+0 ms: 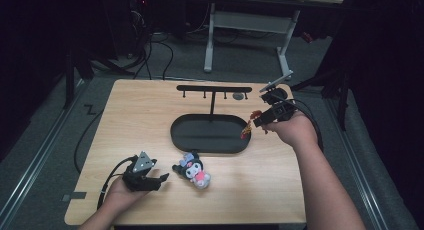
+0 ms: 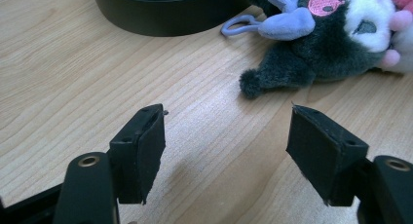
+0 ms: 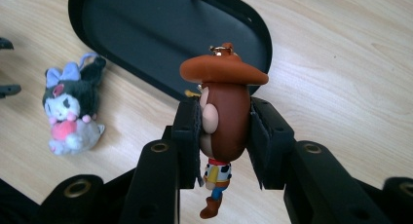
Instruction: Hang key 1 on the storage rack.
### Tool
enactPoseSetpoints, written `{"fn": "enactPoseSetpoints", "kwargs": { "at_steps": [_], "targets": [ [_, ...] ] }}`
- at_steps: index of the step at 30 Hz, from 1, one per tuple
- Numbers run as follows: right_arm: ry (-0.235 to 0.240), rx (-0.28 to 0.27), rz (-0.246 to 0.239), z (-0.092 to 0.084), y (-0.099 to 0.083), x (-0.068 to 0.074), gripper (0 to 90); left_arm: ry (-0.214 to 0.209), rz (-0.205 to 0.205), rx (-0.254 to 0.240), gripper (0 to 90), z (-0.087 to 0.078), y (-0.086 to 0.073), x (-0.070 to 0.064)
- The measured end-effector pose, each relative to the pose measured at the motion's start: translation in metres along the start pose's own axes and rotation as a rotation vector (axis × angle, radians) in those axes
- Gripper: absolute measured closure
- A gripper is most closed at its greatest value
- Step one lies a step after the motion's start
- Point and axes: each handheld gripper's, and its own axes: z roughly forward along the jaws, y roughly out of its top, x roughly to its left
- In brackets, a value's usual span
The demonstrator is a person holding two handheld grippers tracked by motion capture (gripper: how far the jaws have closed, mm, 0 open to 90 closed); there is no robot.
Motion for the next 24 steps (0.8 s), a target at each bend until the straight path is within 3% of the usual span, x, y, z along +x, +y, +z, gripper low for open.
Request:
{"fn": "enactPoseSetpoints", "kwargs": {
  "at_steps": [12, 24],
  "targets": [
    [-0.019, -0.01, 0.016, 0.003, 0.018, -0.008, 67.6, 0.001, -0.002, 0.0, 30.3, 0.0, 0.0, 0.001],
    [-0.032, -0.044, 0.066, 0.006, 0.036, -0.021, 67.5, 0.003, 0.005, 0.002, 30.3, 0.0, -0.001, 0.0]
  ]
}}
